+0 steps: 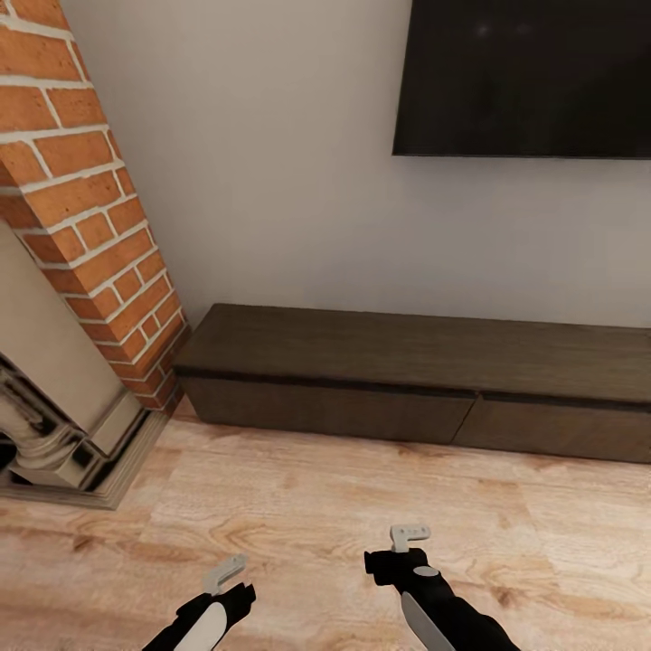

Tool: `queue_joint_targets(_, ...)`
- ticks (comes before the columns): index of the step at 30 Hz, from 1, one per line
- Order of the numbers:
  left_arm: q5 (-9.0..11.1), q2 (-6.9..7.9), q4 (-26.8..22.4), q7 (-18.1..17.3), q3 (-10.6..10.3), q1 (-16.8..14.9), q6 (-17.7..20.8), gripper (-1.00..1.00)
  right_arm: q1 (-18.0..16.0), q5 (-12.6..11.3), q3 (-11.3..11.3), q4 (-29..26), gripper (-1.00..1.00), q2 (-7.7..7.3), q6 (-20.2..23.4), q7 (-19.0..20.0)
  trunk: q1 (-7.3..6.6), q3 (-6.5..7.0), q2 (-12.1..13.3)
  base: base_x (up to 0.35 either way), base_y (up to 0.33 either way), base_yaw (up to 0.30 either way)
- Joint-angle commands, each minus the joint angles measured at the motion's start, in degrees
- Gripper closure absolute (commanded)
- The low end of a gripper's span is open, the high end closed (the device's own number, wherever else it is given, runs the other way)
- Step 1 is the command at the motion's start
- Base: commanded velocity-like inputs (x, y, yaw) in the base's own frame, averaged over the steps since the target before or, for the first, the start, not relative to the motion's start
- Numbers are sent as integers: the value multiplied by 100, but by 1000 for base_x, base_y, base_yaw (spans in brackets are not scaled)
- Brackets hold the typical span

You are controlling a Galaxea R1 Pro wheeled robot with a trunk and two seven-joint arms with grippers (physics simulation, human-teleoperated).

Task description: Place each of the two pumpkins and all three candles from the living room inside a cabinet in the living room (use any cabinet), then make sure every cabinet is closed, and position the cauldron so it is next to a table in the living room.

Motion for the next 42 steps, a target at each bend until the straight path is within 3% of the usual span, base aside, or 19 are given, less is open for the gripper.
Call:
queue_joint_targets(1, 27, 9, -12, 42, -25, -4, 10, -100, -6, -49, 31, -11, -100, -8, 15, -53, -1, -5, -2, -28, 0, 0)
queue_joint_targets(6, 27, 8, -11, 42, -23, -3, 9, -100, -6, -62, 25, -2, -100, -8, -30, -53, -1, -5, -2, 92, 74, 0)
queue_joint_targets(16, 91, 111, -312, 2, 17, -4, 71, -100, -6, -125, 17, 6, -100, -29, -597, -48, -1, -5, -2, 42, 32, 0)
queue_joint_targets(19, 127, 312, -779, -125, 16, -2, 249, -100, -6, -398, 10, 9, -100, -26, -637, 55, -1, -5, -2, 3, 2, 0)
queue_joint_targets(21, 218, 502, -1255, -243, 40, -2, 716, -100, -6, -661, 4, 10, -100, -30, -649, 202, -1, -5, -2, 1, 1, 0)
queue_joint_targets(23, 493, 721, -1833, -339, 94, -2, 1398, -100, -6, -919, 0, 10, -100, -35, -656, 367, -1, -5, -2, 0, 0, 0)
queue_joint_targets(26, 1474, 1100, -2847, -425, 544, -2, 2485, -100, -6, -1278, -9, 8, -100, -46, -667, 589, -1, -5, -2, 0, 0, 0)
queue_joint_targets(27, 1643, 1150, -2968, -432, 650, -2, 2607, -100, -6, -1320, -10, 5, -100, -47, -673, 605, -1, -5, -2, 0, 0, 0)
queue_joint_targets(29, 2237, 1331, -3330, -449, 1068, -2, 3002, -100, -6, -1499, -16, -5, -100, -50, -756, 645, -1, -5, -2, 0, 0, 0)
queue_joint_targets(33, 2840, 1521, -3691, -460, 1557, -3, 3628, -100, -6, -1991, -23, -57, -100, -51, -876, 670, -1, -5, -2, 0, 0, 0)
queue_joint_targets(36, 3351, 1596, -3910, -465, 1874, -2, 4064, -100, -6, -2523, -34, -132, -100, -51, -896, 693, -1, -5, -2, 0, 0, 0)
queue_joint_targets(40, 3880, 1653, -3980, -461, 2013, 0, 4247, -100, -6, -2903, -46, -471, -100, -50, -970, 701, -1, -5, -2, 0, 0, 0)
queue_joint_targets(42, 4005, 1672, -3966, -460, 2033, 6, 4272, -100, -6, -2961, -73, -631, -100, -62, -981, 697, -1, -5, -2, 0, 0, 0)
